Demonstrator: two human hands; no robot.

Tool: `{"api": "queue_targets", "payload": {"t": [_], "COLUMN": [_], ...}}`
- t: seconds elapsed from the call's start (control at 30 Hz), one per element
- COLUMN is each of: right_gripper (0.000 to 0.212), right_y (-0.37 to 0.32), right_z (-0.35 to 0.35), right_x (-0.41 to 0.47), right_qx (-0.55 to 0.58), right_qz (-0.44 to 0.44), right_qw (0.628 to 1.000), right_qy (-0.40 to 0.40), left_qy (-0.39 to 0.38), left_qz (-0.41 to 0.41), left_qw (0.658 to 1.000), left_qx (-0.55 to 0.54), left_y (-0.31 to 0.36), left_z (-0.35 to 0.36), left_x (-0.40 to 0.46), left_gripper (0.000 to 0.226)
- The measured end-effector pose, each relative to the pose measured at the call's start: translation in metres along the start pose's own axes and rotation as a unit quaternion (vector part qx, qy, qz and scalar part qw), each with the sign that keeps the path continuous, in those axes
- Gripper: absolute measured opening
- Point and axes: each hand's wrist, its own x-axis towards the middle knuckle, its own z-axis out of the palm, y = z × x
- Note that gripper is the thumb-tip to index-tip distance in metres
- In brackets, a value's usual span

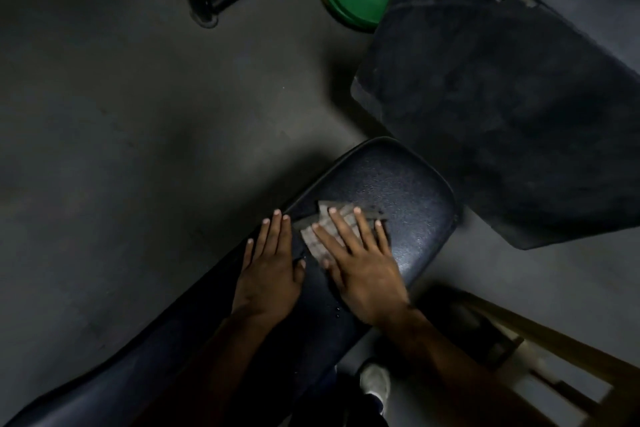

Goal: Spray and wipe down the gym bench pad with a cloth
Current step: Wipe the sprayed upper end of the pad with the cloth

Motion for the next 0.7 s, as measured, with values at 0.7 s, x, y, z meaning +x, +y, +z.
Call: {"api": "queue_targets", "payload": {"t": [0.7], "right_gripper": [0.059], "right_y": [0.043], "right_z": [0.002], "right_x": [-0.085], "right_qx": [0.016], "right_qz": [-0.008], "right_qw": [0.999], "right_qy": [-0.03], "left_qy": [0.026], "left_qz": [-0.064], "left_qw": [0.997], "left_qx": [-0.03], "left_y": [0.0], "left_z": [0.025], "left_x": [-0.065], "left_gripper": [0.09]}}
